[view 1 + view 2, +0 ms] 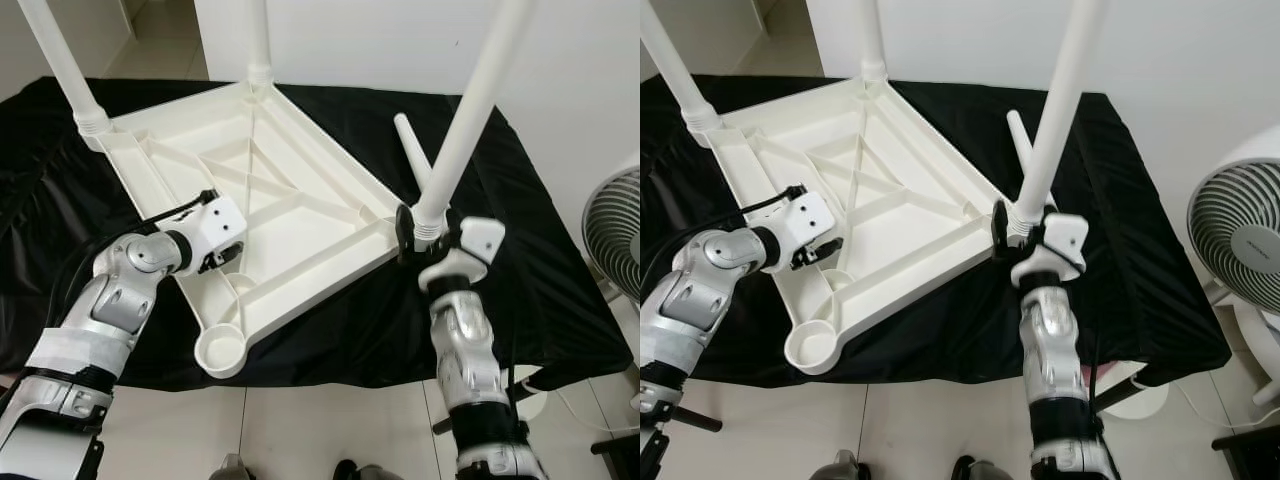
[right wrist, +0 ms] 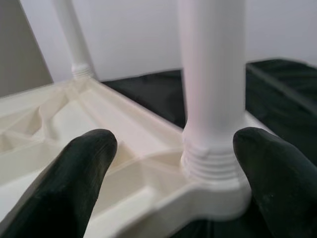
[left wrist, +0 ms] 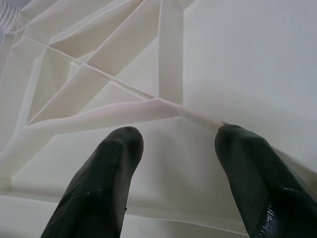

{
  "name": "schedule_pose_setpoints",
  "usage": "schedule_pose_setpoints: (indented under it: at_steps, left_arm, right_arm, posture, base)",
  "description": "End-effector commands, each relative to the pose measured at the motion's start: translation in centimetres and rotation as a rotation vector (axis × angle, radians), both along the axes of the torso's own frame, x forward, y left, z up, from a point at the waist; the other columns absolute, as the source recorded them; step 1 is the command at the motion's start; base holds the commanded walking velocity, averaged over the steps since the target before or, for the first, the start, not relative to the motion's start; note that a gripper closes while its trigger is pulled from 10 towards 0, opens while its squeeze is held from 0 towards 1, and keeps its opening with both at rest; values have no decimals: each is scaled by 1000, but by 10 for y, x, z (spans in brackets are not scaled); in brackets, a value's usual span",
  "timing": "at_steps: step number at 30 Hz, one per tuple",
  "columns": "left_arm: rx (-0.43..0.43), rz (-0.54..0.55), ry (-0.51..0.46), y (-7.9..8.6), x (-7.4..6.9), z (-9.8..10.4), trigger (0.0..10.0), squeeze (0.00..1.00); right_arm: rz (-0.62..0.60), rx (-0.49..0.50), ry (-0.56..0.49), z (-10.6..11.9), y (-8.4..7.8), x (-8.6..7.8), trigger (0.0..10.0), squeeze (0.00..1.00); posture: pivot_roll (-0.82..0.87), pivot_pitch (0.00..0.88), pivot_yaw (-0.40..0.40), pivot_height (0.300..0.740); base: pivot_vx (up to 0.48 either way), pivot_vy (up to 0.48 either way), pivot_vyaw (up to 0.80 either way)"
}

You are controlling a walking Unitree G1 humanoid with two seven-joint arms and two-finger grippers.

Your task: Building children table

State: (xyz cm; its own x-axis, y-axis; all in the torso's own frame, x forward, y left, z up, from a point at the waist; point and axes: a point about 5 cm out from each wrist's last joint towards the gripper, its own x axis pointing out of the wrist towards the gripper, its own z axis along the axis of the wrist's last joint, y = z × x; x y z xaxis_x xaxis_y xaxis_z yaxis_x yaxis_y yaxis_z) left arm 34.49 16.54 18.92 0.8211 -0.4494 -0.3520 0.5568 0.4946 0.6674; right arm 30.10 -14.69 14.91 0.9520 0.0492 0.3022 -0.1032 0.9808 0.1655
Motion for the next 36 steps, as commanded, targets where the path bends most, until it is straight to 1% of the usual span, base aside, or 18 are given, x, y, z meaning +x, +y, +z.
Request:
schedule_pose_setpoints:
  at_steps: [1, 4, 6, 8, 12, 16, 19, 21, 22, 24, 25, 27, 30, 31, 33, 34, 35, 36]
  left_arm:
    - [-25, -15, -46, -6, 2, 6, 10000, 0]
    - [-28, -14, -47, -5, 3, 7, 10000, 0]
    - [-28, -14, -47, -5, 3, 7, 10000, 0]
    - [-41, 4, -58, -1, 7, 11, 10000, 0]
    - [-34, 26, -76, 8, 12, 18, 10000, 0]
    - [-21, 25, -86, 14, 13, 22, 10000, 0]
    - [-36, 15, -78, 19, 13, 27, 10000, 0]
    - [-26, -63, -81, 21, 9, 31, 10000, 0]
    - [-26, -63, -81, 21, 9, 31, 10000, 0]
    - [7, -138, -81, 21, 4, 31, 10000, 0]
    - [7, -138, -81, 21, 4, 31, 10000, 0]
    - [62, -199, -16, 30, -1, 27, 10000, 0]
    - [77, -214, -4, 33, -2, 27, 10000, 0]
    - [96, -237, 21, 37, -4, 27, 10000, 0]
    - [167, -304, 85, 43, -10, 25, 10000, 0]
    - [167, -304, 85, 43, -10, 25, 10000, 0]
    - [195, -337, 126, 45, -13, 23, 10000, 0]
    - [195, -337, 126, 45, -13, 23, 10000, 0]
  right_arm:
    - [24, 13, 7, 2, 5, -3, 10000, 0]
    - [66, 10, 26, -2, 12, -11, 10000, 0]
    - [66, 10, 26, -2, 12, -11, 10000, 0]
    - [104, -2, 49, -5, 14, -16, 10000, 0]
    - [134, -21, 93, -9, 12, -23, 10000, 0]
    - [150, -33, 117, -11, 11, -27, 10000, 0]
    - [162, -34, 130, -11, 10, -29, 10000, 0]
    - [183, -41, 138, -12, 11, -32, 10000, 0]
    - [183, -41, 138, -12, 11, -32, 10000, 0]
    - [203, -59, 142, -12, 11, -35, 10000, 0]
    - [203, -59, 142, -12, 11, -35, 10000, 0]
    - [216, -80, 148, -12, 8, -37, 10000, 0]
    - [215, -85, 148, -12, 7, -37, 10000, 0]
    - [216, -90, 152, -11, 5, -37, 10000, 0]
    - [218, -95, 158, -10, 4, -37, 10000, 0]
    - [218, -95, 158, -10, 4, -37, 10000, 0]
    - [222, -97, 161, -10, 4, -37, 10000, 0]
    - [222, -97, 161, -10, 4, -37, 10000, 0]
  posture:
    - [123, 109, -35, 740]
    - [122, 111, -36, 740]
    - [122, 111, -36, 740]
    - [119, 114, -37, 740]
    - [119, 116, -37, 740]
    - [119, 116, -37, 740]
    - [120, 116, -37, 740]
    - [123, 116, -36, 740]
    - [123, 116, -36, 740]
    - [123, 117, -38, 740]
    - [123, 117, -38, 740]
    - [123, 117, -36, 740]
    - [123, 117, -36, 740]
    - [124, 118, -35, 740]
    - [125, 118, -34, 740]
    - [125, 118, -34, 740]
    - [127, 120, -34, 740]
    - [127, 120, -34, 740]
  base:
    - [0, 0, 0]
    - [0, 0, 0]
    - [0, 0, 0]
    - [0, 0, 0]
    - [0, 0, 0]
    - [0, 0, 0]
    - [0, 0, 0]
    - [0, 0, 0]
    - [0, 0, 0]
    - [0, 0, 0]
    - [0, 0, 0]
    - [0, 0, 0]
    - [0, 0, 0]
    - [0, 0, 0]
    - [0, 0, 0]
    - [0, 0, 0]
    - [0, 0, 0]
    - [0, 0, 0]
